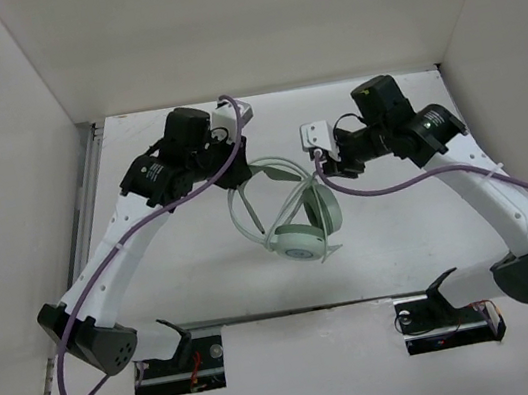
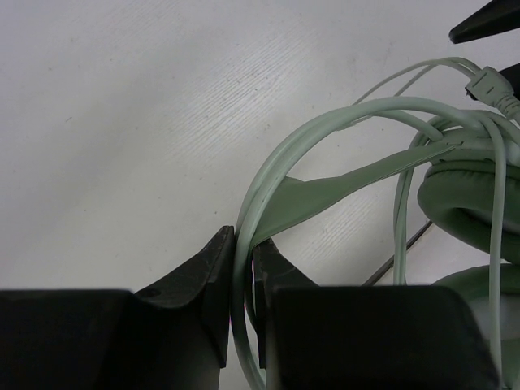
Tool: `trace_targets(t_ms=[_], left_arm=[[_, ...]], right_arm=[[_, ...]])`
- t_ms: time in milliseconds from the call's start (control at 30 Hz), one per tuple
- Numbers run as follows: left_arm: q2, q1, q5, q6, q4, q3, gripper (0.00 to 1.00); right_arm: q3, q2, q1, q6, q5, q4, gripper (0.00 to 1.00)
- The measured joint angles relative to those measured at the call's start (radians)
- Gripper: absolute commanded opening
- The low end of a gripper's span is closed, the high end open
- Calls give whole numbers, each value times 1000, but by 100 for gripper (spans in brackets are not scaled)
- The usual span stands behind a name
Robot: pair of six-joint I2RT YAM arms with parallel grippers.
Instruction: Wrap the headphones
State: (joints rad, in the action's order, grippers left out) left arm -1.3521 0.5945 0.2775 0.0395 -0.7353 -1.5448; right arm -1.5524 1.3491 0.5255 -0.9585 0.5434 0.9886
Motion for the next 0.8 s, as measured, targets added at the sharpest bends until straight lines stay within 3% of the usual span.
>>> trace_targets(t_ms=[267,467,600,800], left_arm=[[3,-82,23,-50,11,0,0],[3,-127,32,-92,47,6,0],[-8,-150,32,-134,96,33,0],[-107,-172,-12,-193,217,67,0]], right_arm=[[-5,-25,-47,44,36,-11,43],[-4,-71,-183,133,87,-65,43],[49,-154,-282,238,121,-187,42],[306,-344,-383,534,130,-468,47]])
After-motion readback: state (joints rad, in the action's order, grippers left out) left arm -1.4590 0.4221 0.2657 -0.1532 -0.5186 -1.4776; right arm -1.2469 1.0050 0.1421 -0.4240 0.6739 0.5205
